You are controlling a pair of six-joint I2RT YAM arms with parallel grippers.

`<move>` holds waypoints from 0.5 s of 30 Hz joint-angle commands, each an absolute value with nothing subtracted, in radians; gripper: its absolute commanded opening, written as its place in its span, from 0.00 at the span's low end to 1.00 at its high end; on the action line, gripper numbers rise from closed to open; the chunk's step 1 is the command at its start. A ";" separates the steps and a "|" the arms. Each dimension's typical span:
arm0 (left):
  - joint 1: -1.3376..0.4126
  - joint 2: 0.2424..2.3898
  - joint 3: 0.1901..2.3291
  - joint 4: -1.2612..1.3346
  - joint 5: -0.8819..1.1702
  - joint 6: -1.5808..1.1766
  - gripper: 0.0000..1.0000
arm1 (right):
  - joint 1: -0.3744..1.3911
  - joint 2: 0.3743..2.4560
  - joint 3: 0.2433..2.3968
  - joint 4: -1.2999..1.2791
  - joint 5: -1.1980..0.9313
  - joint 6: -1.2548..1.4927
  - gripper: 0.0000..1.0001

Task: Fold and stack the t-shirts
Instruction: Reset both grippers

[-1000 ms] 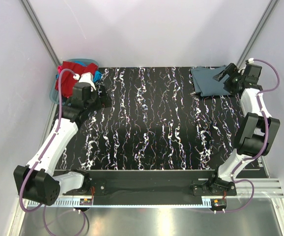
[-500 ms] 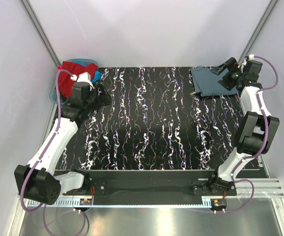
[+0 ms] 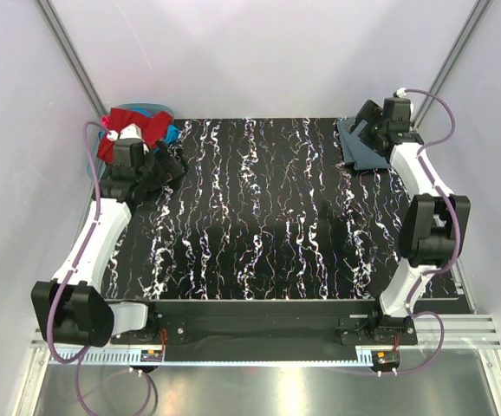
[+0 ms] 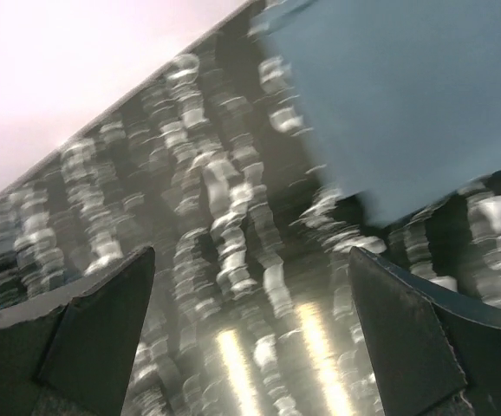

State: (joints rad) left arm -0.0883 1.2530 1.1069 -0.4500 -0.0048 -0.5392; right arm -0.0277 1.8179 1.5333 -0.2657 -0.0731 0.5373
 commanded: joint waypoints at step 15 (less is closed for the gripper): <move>-0.072 1.272 1.181 -0.425 0.041 -0.443 0.99 | -0.048 1.821 1.714 -0.433 -0.041 0.321 1.00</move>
